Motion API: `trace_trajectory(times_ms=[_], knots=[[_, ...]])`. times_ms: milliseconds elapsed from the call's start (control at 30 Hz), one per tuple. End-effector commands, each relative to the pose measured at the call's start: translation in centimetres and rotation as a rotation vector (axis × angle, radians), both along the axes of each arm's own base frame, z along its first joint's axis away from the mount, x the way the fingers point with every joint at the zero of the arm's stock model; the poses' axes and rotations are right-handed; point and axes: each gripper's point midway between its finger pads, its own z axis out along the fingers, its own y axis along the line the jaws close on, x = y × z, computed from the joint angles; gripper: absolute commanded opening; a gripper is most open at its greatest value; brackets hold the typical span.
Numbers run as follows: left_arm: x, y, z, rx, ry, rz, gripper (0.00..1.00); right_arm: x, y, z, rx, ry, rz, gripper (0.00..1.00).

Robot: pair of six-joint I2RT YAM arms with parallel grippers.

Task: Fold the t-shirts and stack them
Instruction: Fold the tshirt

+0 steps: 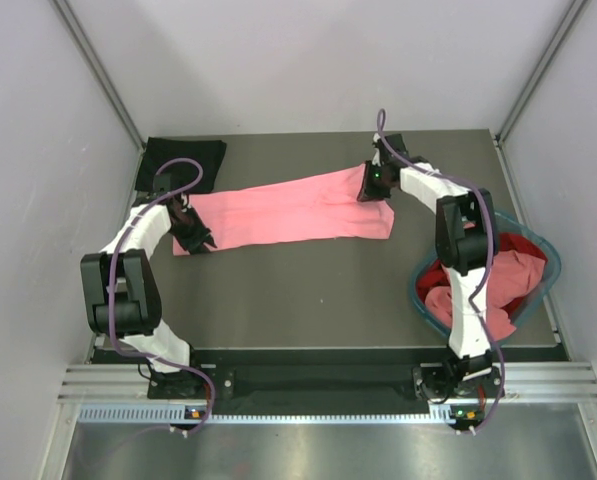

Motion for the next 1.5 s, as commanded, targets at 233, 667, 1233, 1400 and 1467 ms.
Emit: trace_trajectory(times_ms=[233, 667, 1233, 1400, 1467], knots=[[1.1, -0.2, 1.2, 0.011, -0.026, -0.008, 0.29, 7.5, 3.3, 3.3, 0.103, -0.18, -0.012, 0.17], [1.3, -1.6, 2.1, -0.011, -0.096, -0.078, 0.36, 9.8, 3.7, 9.5, 0.138, -0.272, -0.024, 0.31], [1.8, 6.2, 0.5, 0.122, 0.01, 0.094, 0.54, -7.3, -4.7, 6.3, 0.091, 0.099, -0.084, 0.63], [-0.4, 7.9, -1.0, 0.165, 0.102, 0.172, 0.57, -8.1, -5.2, 4.9, 0.191, 0.088, -0.178, 0.73], [-0.7, 7.9, -1.3, 0.156, 0.109, 0.203, 0.57, -8.3, -5.1, 4.1, 0.199, 0.117, -0.192, 0.73]])
